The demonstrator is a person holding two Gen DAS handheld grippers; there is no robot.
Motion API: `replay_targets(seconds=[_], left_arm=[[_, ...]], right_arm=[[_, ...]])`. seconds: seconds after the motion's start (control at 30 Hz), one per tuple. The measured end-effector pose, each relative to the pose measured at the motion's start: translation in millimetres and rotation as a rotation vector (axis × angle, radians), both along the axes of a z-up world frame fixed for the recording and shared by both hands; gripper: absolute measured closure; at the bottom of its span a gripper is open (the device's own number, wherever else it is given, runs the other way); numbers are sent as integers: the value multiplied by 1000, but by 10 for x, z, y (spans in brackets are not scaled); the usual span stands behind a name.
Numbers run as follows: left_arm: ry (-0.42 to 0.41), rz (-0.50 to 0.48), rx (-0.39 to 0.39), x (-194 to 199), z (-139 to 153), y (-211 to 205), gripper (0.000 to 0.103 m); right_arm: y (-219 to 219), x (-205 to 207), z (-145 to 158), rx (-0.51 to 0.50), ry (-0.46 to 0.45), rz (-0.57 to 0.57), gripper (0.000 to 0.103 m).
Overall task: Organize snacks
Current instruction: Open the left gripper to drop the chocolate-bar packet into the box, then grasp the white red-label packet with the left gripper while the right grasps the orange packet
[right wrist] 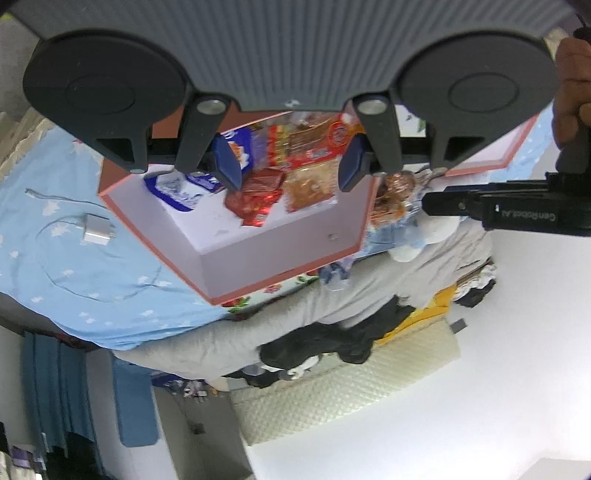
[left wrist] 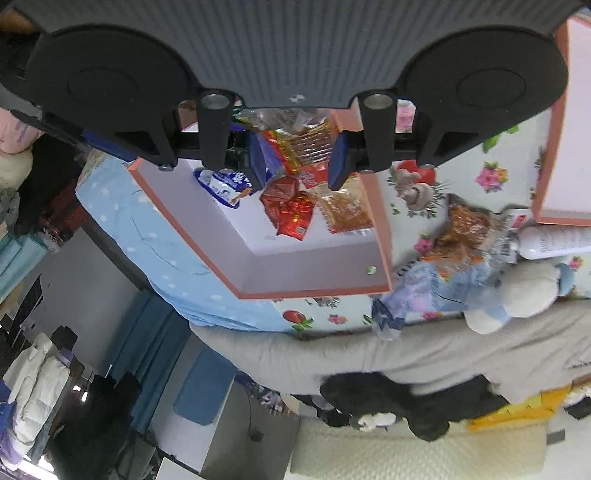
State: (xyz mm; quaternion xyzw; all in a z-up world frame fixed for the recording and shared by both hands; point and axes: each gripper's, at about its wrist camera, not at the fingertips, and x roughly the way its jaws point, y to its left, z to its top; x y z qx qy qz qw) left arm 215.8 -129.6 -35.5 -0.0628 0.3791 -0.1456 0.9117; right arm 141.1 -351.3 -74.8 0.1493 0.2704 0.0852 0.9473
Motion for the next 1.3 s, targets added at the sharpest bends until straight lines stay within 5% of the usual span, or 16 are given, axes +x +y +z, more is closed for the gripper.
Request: replay_targets(seconds=[0.6,1.13,1.3], left_arm=[[-38,161,-45,-827,-31,804,61],[92,275,-36,72,-618,1586,59],[129,305,-28,521,-834,1938,45]], right_arm=[[734,-406,36,-61,-17,155,41],[1409,421,-138,-127,22,252,41],[1714,836,-201,-139,29,271,40]])
